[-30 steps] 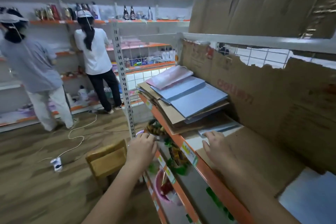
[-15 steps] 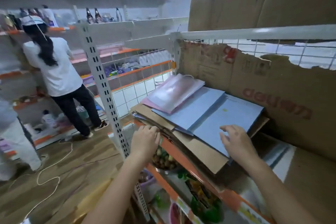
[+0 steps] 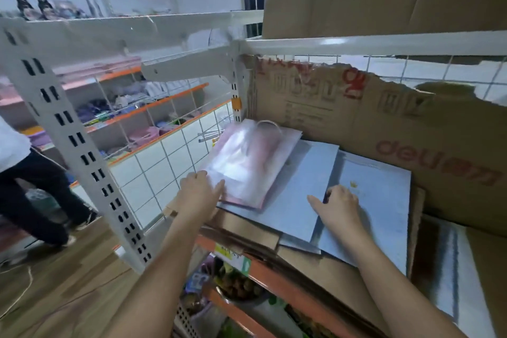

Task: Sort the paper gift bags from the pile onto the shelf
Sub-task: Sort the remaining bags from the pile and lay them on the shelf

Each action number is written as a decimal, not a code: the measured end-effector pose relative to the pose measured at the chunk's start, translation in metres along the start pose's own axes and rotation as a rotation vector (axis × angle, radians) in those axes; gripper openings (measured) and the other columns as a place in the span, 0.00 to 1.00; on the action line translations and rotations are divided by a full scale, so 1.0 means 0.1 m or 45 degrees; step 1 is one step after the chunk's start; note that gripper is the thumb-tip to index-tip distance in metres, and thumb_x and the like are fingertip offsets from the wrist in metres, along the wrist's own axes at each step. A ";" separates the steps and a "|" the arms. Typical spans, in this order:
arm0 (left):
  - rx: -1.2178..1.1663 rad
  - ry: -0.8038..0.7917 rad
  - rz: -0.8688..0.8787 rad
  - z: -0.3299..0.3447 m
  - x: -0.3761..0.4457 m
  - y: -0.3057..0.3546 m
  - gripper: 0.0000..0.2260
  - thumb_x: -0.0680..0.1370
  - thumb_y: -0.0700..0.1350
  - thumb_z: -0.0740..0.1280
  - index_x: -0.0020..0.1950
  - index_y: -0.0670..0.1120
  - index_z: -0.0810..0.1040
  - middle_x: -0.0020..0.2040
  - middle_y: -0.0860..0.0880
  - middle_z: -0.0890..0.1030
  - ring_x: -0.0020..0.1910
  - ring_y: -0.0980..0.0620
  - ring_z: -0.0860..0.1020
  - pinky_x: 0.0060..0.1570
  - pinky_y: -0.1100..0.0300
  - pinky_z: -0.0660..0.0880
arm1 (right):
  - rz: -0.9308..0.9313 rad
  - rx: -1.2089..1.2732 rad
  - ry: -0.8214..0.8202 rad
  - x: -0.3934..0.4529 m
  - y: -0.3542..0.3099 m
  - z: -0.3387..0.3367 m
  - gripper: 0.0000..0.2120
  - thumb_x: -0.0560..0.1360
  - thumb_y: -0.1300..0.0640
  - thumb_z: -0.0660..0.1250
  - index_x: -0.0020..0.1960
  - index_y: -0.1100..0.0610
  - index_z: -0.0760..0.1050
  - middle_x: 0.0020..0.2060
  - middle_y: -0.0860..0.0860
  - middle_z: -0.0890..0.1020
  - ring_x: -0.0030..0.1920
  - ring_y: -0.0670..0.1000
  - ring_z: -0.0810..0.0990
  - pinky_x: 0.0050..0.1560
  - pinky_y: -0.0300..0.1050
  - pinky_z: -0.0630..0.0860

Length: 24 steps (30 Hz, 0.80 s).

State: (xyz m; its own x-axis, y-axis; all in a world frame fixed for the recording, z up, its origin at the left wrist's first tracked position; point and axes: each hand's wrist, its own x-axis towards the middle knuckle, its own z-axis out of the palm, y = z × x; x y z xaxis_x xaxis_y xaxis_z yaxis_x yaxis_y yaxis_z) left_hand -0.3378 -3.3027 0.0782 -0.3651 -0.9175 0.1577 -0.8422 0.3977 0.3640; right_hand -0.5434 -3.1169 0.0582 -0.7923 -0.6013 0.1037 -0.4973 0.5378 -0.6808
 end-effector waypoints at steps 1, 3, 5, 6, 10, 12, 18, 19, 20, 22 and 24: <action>0.023 0.002 -0.018 0.02 0.08 0.00 0.27 0.76 0.61 0.59 0.66 0.43 0.69 0.64 0.41 0.72 0.64 0.41 0.68 0.62 0.48 0.68 | 0.018 0.020 -0.013 0.04 0.01 0.01 0.19 0.71 0.44 0.67 0.33 0.55 0.62 0.35 0.54 0.72 0.44 0.58 0.73 0.41 0.46 0.63; 0.134 0.019 -0.056 0.03 0.17 0.05 0.31 0.75 0.66 0.57 0.66 0.44 0.69 0.63 0.42 0.72 0.64 0.40 0.68 0.60 0.46 0.69 | 0.064 0.120 -0.032 0.10 0.04 -0.02 0.16 0.71 0.48 0.68 0.35 0.57 0.67 0.37 0.55 0.74 0.44 0.58 0.75 0.39 0.45 0.64; 0.210 0.008 -0.094 0.04 0.23 0.11 0.33 0.73 0.69 0.57 0.66 0.44 0.69 0.63 0.41 0.72 0.64 0.40 0.68 0.59 0.46 0.67 | 0.104 0.225 -0.033 0.13 0.07 -0.09 0.13 0.73 0.51 0.67 0.39 0.60 0.70 0.39 0.55 0.75 0.44 0.58 0.75 0.39 0.45 0.66; 0.215 -0.007 -0.107 0.04 0.24 0.14 0.35 0.72 0.70 0.58 0.67 0.44 0.68 0.64 0.41 0.71 0.64 0.40 0.67 0.59 0.47 0.67 | 0.112 0.265 -0.029 0.12 0.08 -0.12 0.12 0.73 0.52 0.67 0.41 0.61 0.71 0.40 0.55 0.75 0.44 0.57 0.75 0.39 0.45 0.66; 0.165 -0.082 -0.131 0.03 0.35 0.15 0.38 0.68 0.70 0.63 0.66 0.43 0.68 0.63 0.39 0.70 0.63 0.39 0.68 0.59 0.46 0.67 | 0.112 0.352 -0.017 0.04 0.08 -0.18 0.09 0.75 0.54 0.65 0.46 0.60 0.68 0.43 0.52 0.71 0.47 0.56 0.72 0.44 0.46 0.66; 0.058 -0.133 -0.171 0.04 0.41 0.10 0.38 0.66 0.70 0.66 0.63 0.43 0.68 0.61 0.40 0.71 0.61 0.39 0.70 0.58 0.46 0.70 | 0.118 0.383 -0.013 0.01 0.08 -0.17 0.09 0.76 0.55 0.65 0.47 0.59 0.68 0.44 0.52 0.71 0.48 0.55 0.71 0.44 0.46 0.66; -0.259 -0.192 -0.040 -0.06 0.46 0.05 0.21 0.69 0.56 0.72 0.34 0.46 0.63 0.35 0.47 0.68 0.40 0.43 0.70 0.30 0.57 0.59 | 0.222 0.630 0.047 -0.05 0.06 -0.24 0.07 0.74 0.57 0.68 0.49 0.57 0.71 0.47 0.55 0.78 0.47 0.56 0.77 0.51 0.55 0.76; -0.316 -0.198 -0.010 -0.07 0.46 0.06 0.20 0.70 0.54 0.72 0.34 0.46 0.63 0.36 0.48 0.68 0.37 0.46 0.68 0.29 0.57 0.58 | 0.249 0.697 0.061 -0.07 0.06 -0.27 0.07 0.74 0.58 0.67 0.49 0.57 0.71 0.47 0.55 0.78 0.47 0.56 0.78 0.51 0.55 0.76; -0.383 -0.193 0.015 -0.09 0.46 0.05 0.18 0.71 0.53 0.72 0.36 0.46 0.64 0.39 0.47 0.69 0.35 0.49 0.68 0.29 0.57 0.58 | 0.279 0.777 0.074 -0.09 0.04 -0.31 0.07 0.75 0.59 0.67 0.50 0.58 0.71 0.47 0.55 0.78 0.46 0.56 0.78 0.50 0.54 0.76; -0.589 -0.199 0.055 -0.10 0.46 0.04 0.14 0.73 0.49 0.70 0.39 0.43 0.67 0.40 0.45 0.71 0.33 0.51 0.69 0.28 0.58 0.61 | 0.340 0.899 0.103 -0.13 0.04 -0.39 0.06 0.75 0.60 0.65 0.51 0.58 0.71 0.48 0.56 0.78 0.46 0.56 0.79 0.48 0.52 0.76; -0.948 -0.303 0.053 -0.13 0.41 0.03 0.10 0.76 0.44 0.68 0.44 0.41 0.68 0.38 0.45 0.73 0.33 0.49 0.72 0.25 0.61 0.66 | 0.405 0.964 0.138 -0.20 0.07 -0.48 0.04 0.76 0.60 0.64 0.50 0.56 0.70 0.48 0.56 0.78 0.46 0.57 0.79 0.47 0.52 0.77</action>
State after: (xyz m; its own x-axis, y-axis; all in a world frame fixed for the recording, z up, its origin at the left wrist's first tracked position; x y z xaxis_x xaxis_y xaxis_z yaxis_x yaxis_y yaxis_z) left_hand -0.3500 -3.3396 0.0979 -0.5368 -0.8436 0.0143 -0.3689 0.2499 0.8953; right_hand -0.5475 -3.0729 0.0864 -0.9039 -0.4064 -0.1337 0.0986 0.1061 -0.9895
